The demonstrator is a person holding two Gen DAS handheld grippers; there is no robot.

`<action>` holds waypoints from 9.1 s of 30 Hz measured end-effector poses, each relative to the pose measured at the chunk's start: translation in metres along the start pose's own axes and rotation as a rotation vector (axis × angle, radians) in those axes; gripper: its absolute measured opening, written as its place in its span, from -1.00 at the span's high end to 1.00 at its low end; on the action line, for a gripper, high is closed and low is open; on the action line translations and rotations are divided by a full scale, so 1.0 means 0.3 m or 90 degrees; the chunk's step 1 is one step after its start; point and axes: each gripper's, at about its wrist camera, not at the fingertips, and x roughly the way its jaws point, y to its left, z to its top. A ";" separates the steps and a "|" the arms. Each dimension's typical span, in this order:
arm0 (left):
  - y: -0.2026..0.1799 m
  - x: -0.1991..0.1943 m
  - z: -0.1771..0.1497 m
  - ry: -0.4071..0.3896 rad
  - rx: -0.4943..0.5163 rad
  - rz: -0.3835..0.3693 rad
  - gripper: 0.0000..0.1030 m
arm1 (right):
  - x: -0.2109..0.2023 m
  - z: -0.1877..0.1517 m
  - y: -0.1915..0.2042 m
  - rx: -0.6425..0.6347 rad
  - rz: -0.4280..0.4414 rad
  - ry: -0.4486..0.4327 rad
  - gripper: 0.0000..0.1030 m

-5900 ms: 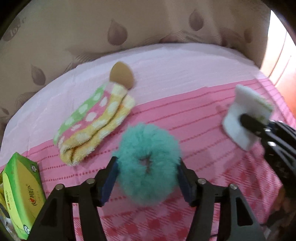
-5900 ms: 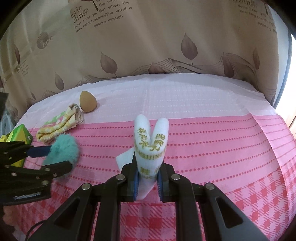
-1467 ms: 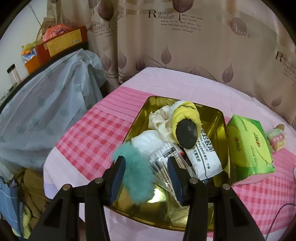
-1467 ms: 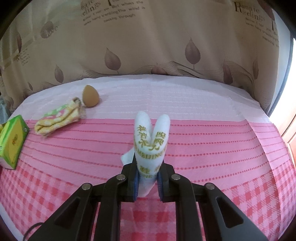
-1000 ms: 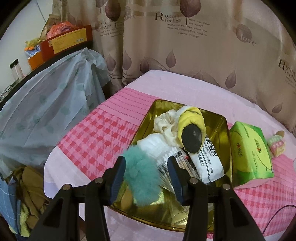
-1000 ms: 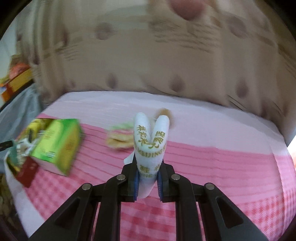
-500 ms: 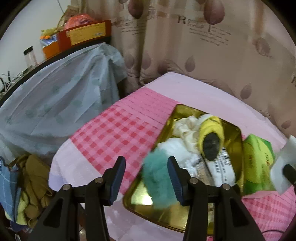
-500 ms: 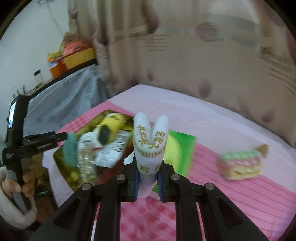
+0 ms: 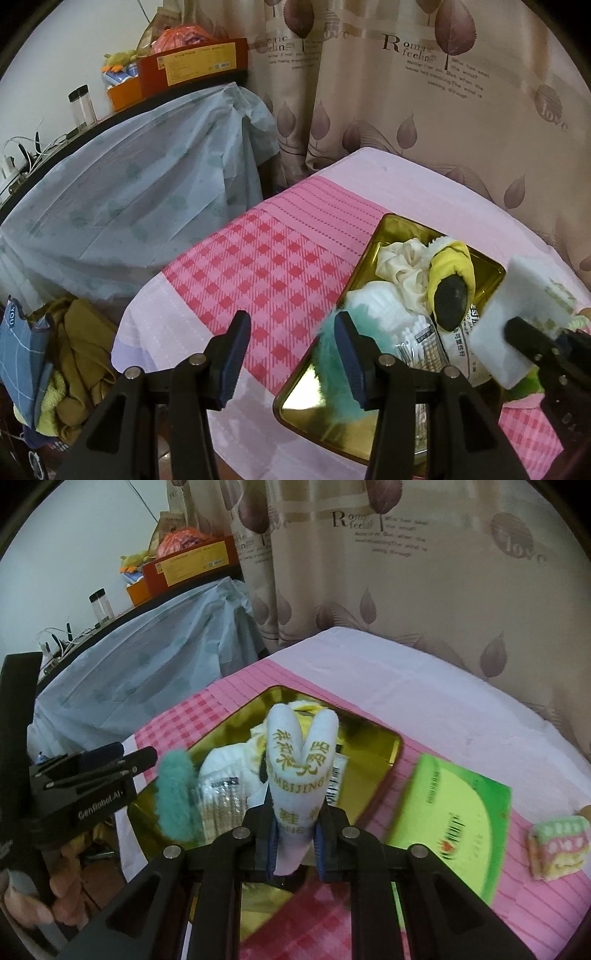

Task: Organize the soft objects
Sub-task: 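Carry the hotel cloth with the right gripper into the gold tin and release, then grasp the beige egg-shaped sponge with the right gripper, then grasp the pink-green-yellow towel with the left gripper while the right gripper holds the beige sponge, then carry the towel with the left gripper into the gold tin and release, then carry the beige sponge with the right gripper into the gold tin and release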

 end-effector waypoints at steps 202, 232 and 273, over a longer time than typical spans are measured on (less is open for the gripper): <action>-0.334 -0.002 0.162 0.033 0.124 -0.037 0.64 | -0.525 -0.673 -1.076 0.359 -0.338 -0.055 0.23; -0.290 0.111 0.117 0.070 0.123 -0.029 0.28 | -0.520 -0.675 -1.077 0.350 -0.346 -0.046 0.23; -0.119 -0.005 0.002 -0.006 0.105 -0.046 0.08 | -0.533 -0.511 -0.847 0.250 -0.382 -0.026 0.24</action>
